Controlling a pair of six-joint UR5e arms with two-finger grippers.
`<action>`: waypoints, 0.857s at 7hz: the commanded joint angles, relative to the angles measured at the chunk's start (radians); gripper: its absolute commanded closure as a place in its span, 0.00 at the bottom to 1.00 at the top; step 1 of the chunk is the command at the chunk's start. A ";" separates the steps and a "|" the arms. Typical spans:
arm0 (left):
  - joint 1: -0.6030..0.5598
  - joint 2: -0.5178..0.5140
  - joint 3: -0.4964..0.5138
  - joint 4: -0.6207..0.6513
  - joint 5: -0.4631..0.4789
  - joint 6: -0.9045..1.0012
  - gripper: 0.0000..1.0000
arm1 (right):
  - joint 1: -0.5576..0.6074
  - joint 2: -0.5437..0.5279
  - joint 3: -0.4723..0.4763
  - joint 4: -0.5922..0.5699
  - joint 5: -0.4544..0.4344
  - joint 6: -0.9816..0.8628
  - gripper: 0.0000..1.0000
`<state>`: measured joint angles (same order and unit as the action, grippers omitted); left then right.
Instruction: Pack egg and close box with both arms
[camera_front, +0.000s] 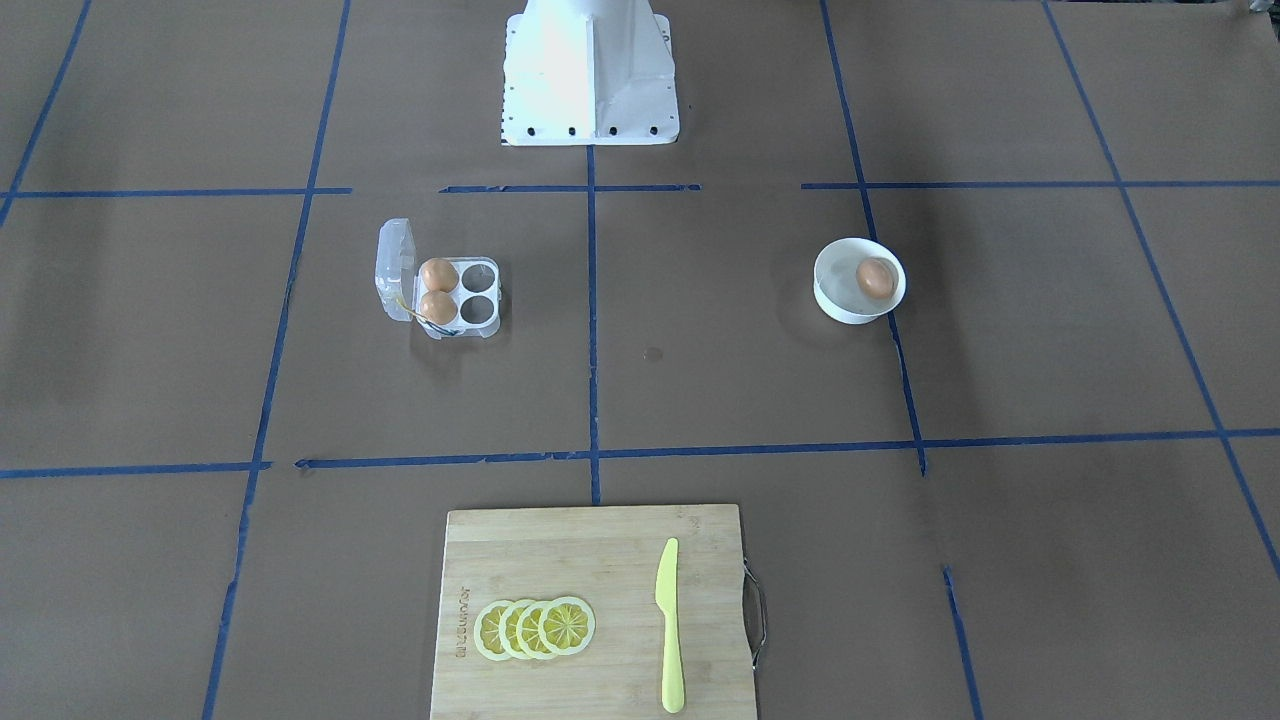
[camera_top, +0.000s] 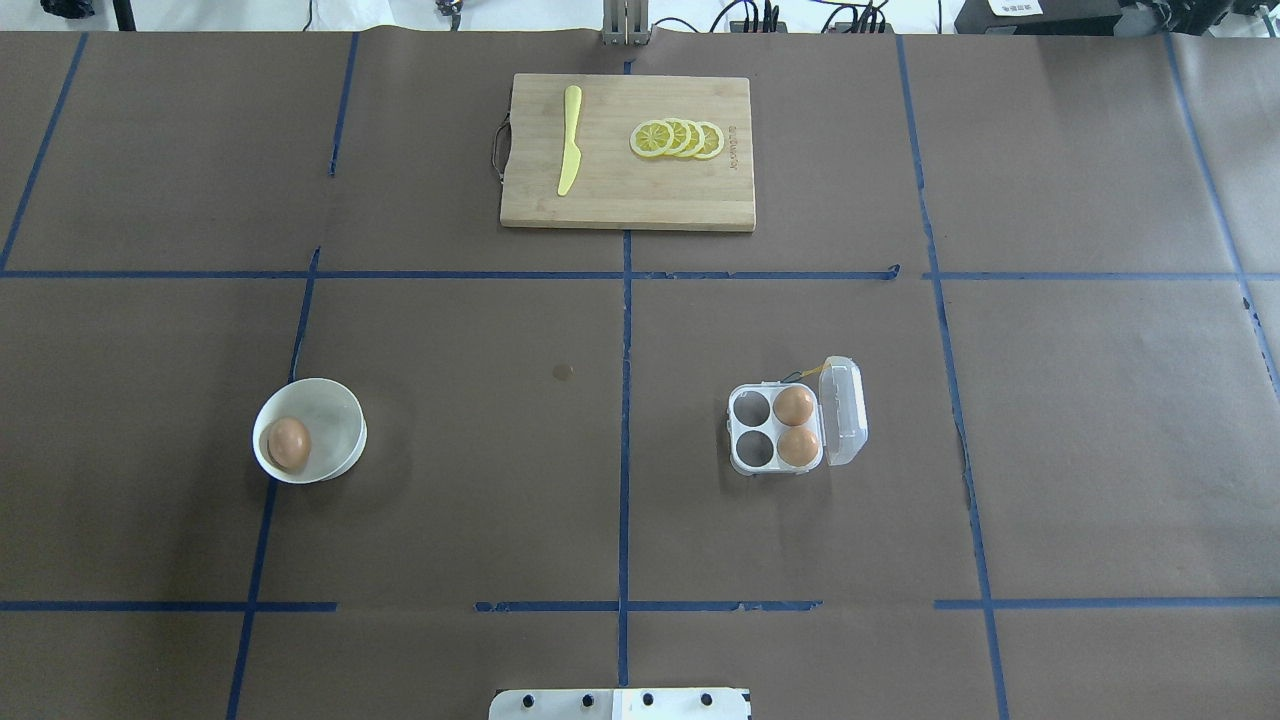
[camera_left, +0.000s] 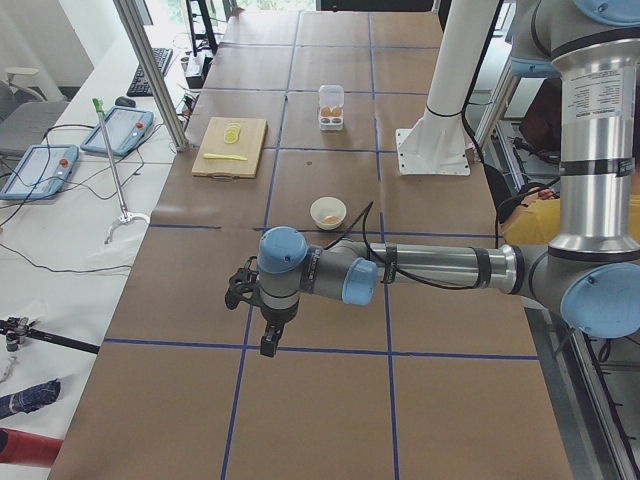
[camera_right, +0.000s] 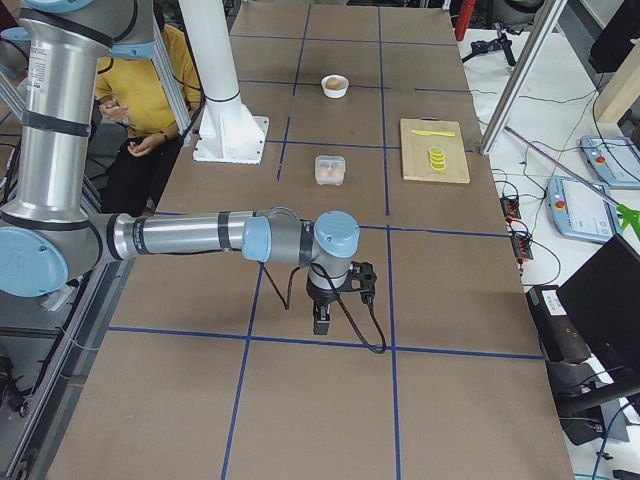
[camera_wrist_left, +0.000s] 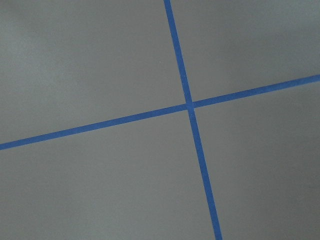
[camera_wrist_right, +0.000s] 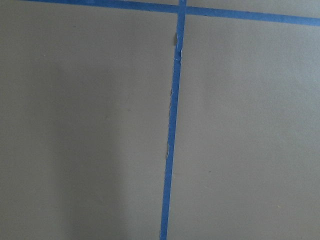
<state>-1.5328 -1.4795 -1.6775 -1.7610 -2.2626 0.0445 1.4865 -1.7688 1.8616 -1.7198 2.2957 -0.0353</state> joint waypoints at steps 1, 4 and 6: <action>0.000 -0.001 -0.002 -0.003 0.009 0.008 0.00 | 0.000 0.000 0.001 0.000 0.001 0.000 0.00; 0.003 -0.001 -0.002 -0.006 0.000 0.011 0.00 | 0.000 0.000 0.001 0.000 0.001 0.003 0.00; 0.006 -0.016 0.010 -0.062 0.006 0.002 0.00 | 0.000 0.000 0.008 -0.001 0.005 0.003 0.00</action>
<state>-1.5283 -1.4850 -1.6753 -1.7875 -2.2577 0.0522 1.4864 -1.7687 1.8669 -1.7207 2.2982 -0.0323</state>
